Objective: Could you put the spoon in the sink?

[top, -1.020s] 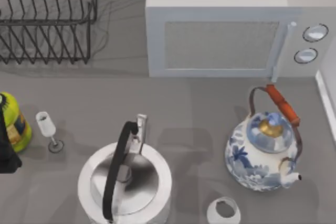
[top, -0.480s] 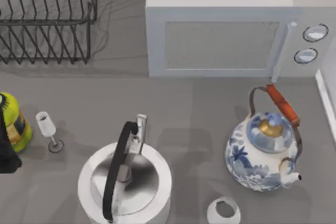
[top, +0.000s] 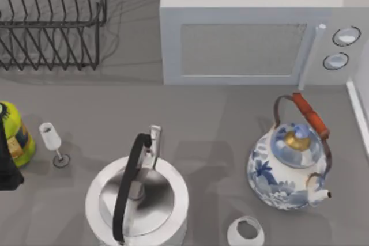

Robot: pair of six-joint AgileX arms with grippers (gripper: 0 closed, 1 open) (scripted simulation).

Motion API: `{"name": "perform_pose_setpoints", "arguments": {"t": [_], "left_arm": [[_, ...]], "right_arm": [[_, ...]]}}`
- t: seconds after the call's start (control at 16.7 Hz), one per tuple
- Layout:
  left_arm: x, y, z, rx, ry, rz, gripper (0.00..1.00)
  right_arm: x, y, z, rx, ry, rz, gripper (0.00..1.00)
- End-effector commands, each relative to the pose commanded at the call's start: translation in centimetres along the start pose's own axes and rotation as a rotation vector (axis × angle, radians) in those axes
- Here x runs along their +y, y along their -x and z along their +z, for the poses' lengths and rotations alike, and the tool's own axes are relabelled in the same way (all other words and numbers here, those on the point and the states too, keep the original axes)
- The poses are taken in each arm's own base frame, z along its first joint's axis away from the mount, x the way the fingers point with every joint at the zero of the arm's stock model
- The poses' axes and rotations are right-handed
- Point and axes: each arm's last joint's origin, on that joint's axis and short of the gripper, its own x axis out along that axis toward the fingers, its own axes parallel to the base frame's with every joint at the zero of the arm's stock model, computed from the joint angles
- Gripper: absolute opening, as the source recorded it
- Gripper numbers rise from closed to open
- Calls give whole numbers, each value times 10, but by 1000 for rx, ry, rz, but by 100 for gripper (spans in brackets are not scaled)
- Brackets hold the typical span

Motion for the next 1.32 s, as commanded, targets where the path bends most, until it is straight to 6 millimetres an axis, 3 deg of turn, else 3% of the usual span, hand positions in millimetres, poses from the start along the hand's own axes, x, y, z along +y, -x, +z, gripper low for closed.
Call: {"name": "perform_pose_setpoints", "arguments": {"t": [0.18,0.96,1.32], "left_arm": [[0,0,0,0,0,0,100],[0,0,0,0,0,0,100],[0,0,0,0,0,0,100]], "right_arm": [[0,0,0,0,0,0,0],[0,0,0,0,0,0,98],[0,0,0,0,0,0,100]]}}
